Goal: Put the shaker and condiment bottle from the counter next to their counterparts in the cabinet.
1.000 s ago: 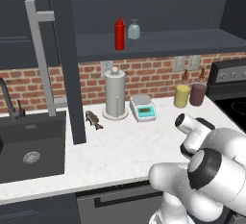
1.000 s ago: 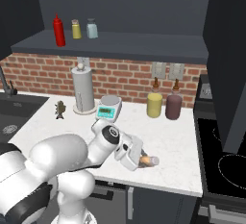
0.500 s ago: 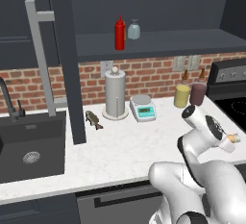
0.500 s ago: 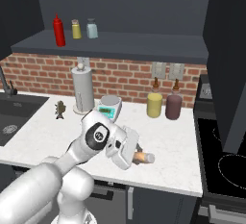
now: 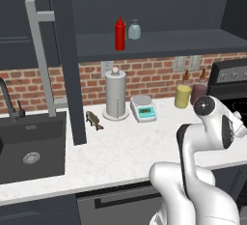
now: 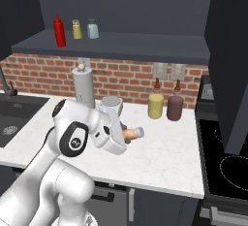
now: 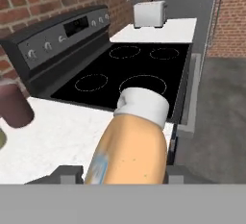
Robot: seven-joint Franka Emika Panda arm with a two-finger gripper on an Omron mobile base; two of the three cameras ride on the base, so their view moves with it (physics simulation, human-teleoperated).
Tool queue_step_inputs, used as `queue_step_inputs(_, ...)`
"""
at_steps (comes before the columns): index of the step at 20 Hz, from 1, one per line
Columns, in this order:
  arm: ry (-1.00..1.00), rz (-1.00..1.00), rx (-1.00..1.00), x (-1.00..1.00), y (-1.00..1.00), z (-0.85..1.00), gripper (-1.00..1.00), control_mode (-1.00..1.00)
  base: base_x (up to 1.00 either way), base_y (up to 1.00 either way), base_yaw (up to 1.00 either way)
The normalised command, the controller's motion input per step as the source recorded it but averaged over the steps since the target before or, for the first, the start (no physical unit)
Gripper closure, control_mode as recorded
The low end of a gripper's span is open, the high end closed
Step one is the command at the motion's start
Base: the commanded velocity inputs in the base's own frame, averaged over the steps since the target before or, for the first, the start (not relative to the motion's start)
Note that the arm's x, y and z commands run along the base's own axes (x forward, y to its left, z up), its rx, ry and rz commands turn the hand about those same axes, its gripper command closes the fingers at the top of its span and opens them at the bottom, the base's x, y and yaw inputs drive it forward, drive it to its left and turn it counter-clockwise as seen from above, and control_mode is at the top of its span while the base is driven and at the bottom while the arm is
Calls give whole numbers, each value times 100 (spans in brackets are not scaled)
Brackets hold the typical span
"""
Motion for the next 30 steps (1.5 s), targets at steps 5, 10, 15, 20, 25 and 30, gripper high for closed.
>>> queue_step_inputs(5, -15, 55, -20, -21, 48, 68, 100, -100, 0, 0, 0)
queue_step_inputs(10, -19, 47, -21, -39, 40, 74, 100, -100, 0, 0, 0)
queue_step_inputs(15, -22, 44, -18, -25, 36, 62, 100, -100, 0, 0, 0)
queue_step_inputs(20, -26, 41, -15, 0, 27, 43, 100, -100, 0, 0, 0)
queue_step_inputs(25, -26, 31, -20, -20, 45, 10, 100, -100, 0, 0, 0)
queue_step_inputs(30, -23, 21, -16, -27, 60, 0, 100, -100, 0, 0, 0)
